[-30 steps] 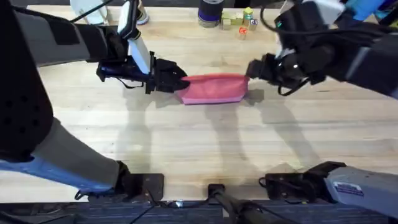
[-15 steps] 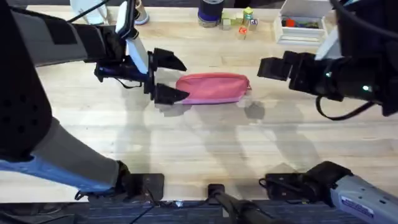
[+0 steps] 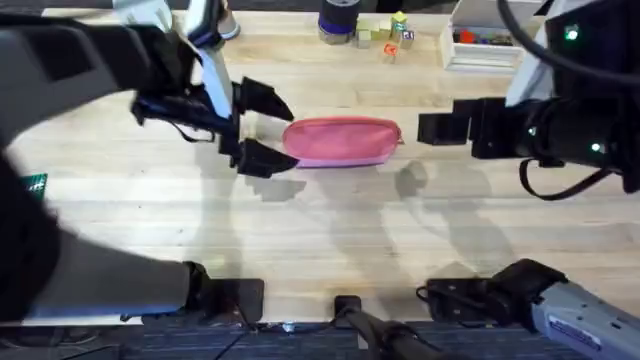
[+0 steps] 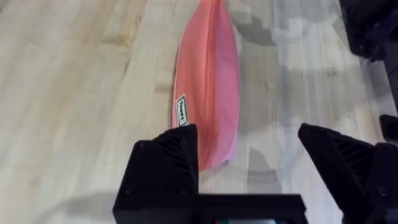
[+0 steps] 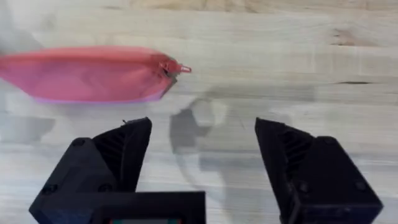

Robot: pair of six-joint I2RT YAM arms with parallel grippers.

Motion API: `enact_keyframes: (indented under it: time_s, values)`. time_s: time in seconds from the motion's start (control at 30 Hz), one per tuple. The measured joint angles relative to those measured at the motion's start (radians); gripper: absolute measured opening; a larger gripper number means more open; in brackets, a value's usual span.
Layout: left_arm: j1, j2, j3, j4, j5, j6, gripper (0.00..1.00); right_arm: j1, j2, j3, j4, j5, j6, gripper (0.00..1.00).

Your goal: Unzip the bag, pick up the pens from the table one at a time and place them inside, then zip the bag closed.

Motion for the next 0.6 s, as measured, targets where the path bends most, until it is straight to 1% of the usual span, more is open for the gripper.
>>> enact_keyframes:
  time_s: [0.07,0.13,0.2,0.27,0.4,0.43,0.5,0.6]
  values:
    - [0.0,-0.08,0.028,-0.035,-0.044,-0.027,0.997,0.0,0.0,0.0,-0.011,0.0,-0.024,0.996]
    - [0.0,-0.168,0.055,-0.049,-0.09,-0.079,0.997,0.003,0.0,0.0,-0.021,0.0,-0.043,0.996]
    - [0.0,-0.255,0.079,-0.053,-0.139,-0.153,0.996,0.005,0.0,0.0,-0.027,0.0,-0.055,0.996]
    - [0.0,-0.339,0.099,-0.053,-0.195,-0.252,0.996,0.006,0.0,0.0,-0.031,0.0,-0.062,0.996]
    - [0.0,-0.488,0.117,-0.058,-0.31,-0.488,0.996,0.006,0.0,0.0,-0.032,0.001,-0.066,0.996]
    - [0.0,-0.516,0.117,-0.062,-0.335,-0.543,0.996,0.006,0.0,0.0,-0.033,0.001,-0.066,0.996]
    - [0.0,-0.577,0.117,-0.078,-0.392,-0.677,0.996,0.006,0.0,0.0,-0.034,0.001,-0.066,0.995]
    - [0.0,-0.642,0.117,-0.1,-0.453,-0.838,0.996,0.006,0.0,0.0,-0.033,0.001,-0.067,0.995]
